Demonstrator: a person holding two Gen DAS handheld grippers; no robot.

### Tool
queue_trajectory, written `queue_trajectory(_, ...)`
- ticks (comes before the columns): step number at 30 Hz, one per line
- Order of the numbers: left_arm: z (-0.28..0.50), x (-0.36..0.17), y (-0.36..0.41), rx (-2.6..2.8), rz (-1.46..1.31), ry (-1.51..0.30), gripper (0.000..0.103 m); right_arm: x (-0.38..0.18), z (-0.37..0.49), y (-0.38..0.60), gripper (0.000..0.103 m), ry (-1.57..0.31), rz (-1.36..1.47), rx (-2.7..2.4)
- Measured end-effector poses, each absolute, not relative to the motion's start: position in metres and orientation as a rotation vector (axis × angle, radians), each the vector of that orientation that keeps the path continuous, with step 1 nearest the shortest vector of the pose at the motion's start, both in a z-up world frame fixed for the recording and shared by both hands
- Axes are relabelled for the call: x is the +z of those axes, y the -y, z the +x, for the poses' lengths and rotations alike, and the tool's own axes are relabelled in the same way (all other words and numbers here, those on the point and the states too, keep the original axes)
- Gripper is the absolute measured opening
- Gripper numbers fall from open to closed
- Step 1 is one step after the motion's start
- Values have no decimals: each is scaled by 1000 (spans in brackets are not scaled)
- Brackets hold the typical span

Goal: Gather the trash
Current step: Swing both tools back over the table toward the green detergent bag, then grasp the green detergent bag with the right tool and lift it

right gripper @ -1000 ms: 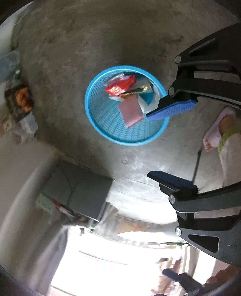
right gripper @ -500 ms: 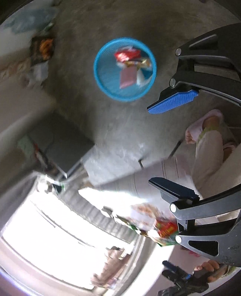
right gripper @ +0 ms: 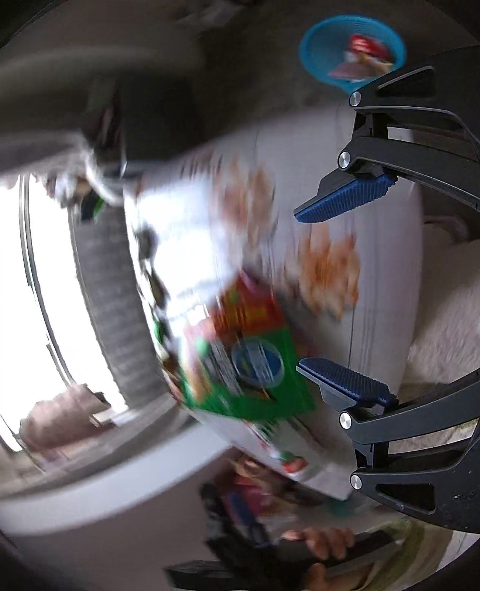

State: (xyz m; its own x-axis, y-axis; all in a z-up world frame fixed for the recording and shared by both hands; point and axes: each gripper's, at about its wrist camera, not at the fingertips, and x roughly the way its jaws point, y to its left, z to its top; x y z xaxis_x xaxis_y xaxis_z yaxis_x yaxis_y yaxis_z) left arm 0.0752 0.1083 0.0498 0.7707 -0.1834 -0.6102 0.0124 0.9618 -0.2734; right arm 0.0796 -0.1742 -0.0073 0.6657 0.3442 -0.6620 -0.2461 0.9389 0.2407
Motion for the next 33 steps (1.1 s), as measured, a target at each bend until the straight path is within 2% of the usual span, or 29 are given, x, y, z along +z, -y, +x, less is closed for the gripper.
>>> queue_trajectory(9,88,9,-153,-47,-357,-745,97,-17,88,54,72,-693,-258,388)
queue_trajectory(14,95,-1,-165,-49,-399,-755,91,-21,98,16,79,-646,-363,362)
queue_trajectory(19,102,-8,-176,-52,-432,-767,85,-34,97,-6,81,-624,-475,347)
queue_trajectory(29,109,-19,-182,-62,-459,-789,83,-60,100,-29,82,-609,-674,222)
queue_trajectory(33,109,-19,-181,-60,-461,-789,83,-63,98,-31,77,-597,-707,168)
